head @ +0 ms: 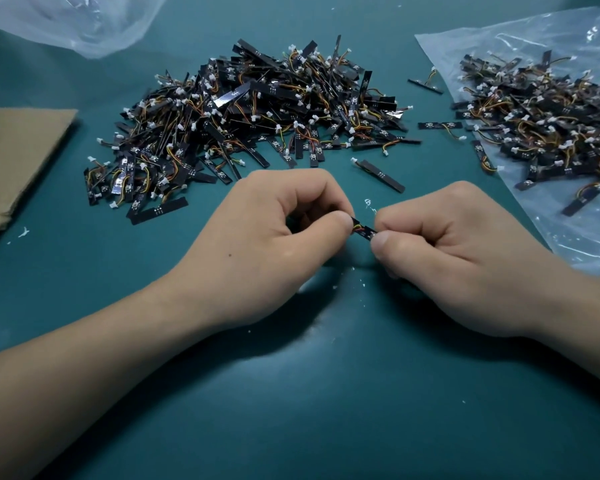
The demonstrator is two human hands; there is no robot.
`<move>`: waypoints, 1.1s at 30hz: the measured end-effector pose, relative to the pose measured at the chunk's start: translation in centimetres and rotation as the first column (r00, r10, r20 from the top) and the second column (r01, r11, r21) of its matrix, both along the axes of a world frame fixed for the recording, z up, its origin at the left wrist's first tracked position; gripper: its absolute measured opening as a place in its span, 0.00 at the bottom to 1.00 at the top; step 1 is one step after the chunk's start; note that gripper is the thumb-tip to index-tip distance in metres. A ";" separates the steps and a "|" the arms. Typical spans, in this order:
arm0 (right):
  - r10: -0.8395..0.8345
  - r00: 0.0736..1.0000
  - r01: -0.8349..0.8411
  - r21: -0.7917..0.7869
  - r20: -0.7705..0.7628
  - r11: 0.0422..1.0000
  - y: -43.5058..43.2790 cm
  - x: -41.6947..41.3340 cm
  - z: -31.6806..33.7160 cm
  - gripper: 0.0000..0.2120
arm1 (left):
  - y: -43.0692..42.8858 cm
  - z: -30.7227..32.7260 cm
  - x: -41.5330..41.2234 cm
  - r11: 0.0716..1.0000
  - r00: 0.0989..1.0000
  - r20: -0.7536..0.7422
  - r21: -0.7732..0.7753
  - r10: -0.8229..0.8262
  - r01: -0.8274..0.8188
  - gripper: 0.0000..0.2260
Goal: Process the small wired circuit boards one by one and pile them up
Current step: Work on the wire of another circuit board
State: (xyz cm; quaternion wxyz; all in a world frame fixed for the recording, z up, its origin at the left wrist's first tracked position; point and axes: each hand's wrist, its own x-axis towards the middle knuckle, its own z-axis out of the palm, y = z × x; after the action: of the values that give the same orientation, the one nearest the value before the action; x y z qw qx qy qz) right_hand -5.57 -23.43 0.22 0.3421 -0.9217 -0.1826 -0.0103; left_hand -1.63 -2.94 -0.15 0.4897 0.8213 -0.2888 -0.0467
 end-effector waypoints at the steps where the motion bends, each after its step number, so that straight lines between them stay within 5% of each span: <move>1: 0.008 1.000 -0.008 -0.026 0.009 1.000 0.0 0.0 -0.1 0.17 | 0.0 -0.1 0.0 1.000 1.000 0.002 0.007 -0.019 0.019 0.05; 4: -0.043 0.996 0.036 0.093 0.076 0.995 0.0 0.0 -0.1 0.17 | 0.1 -0.2 0.1 0.994 1.000 -0.004 -0.107 -0.004 0.003 0.13; 7: -0.303 0.949 0.226 0.487 0.085 0.844 -0.4 0.4 -0.2 0.11 | 0.3 -0.2 0.8 0.946 0.988 -0.091 -0.288 0.124 -0.146 0.11; 9: -0.398 0.915 0.342 0.388 0.073 0.856 -0.1 0.7 -0.5 0.18 | 0.3 -0.2 1.0 0.939 0.979 -0.103 -0.279 0.177 -0.199 0.07; 11: -0.386 0.907 0.385 0.039 0.170 0.922 0.1 0.6 -1.1 0.24 | 0.2 -0.3 0.9 0.965 0.988 -0.069 -0.214 0.138 -0.150 0.10; 13: -0.340 0.920 0.380 -0.234 0.194 0.895 0.4 0.5 -1.3 0.23 | 0.2 -0.3 0.6 0.982 0.995 -0.051 -0.165 0.083 -0.091 0.11; 15: -0.322 0.933 0.359 -0.333 0.163 0.872 0.5 0.6 -1.2 0.21 | 0.2 -0.4 0.5 0.985 0.996 -0.051 -0.151 0.070 -0.077 0.11; 20: -0.227 0.941 0.287 -0.236 0.251 0.928 0.2 0.5 -1.0 0.06 | 0.2 -0.7 0.9 0.985 0.993 0.013 -0.134 0.115 -0.113 0.11; 26: -0.232 0.947 0.232 0.025 0.221 0.972 0.1 0.2 -1.0 0.10 | 0.2 -0.9 0.9 0.977 0.986 -0.001 -0.136 0.168 -0.166 0.07; 33: -0.140 0.954 0.119 0.093 0.265 0.989 0.3 0.1 -0.9 0.05 | 0.3 -0.8 0.5 0.992 0.990 0.069 0.011 0.124 -0.125 0.03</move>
State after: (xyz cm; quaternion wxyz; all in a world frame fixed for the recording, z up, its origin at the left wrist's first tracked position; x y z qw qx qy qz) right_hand -5.48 -23.13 -0.64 0.3471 -0.9080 -0.1663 -0.1655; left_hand -1.17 -2.63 -0.91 0.4754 0.8425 -0.2533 0.0099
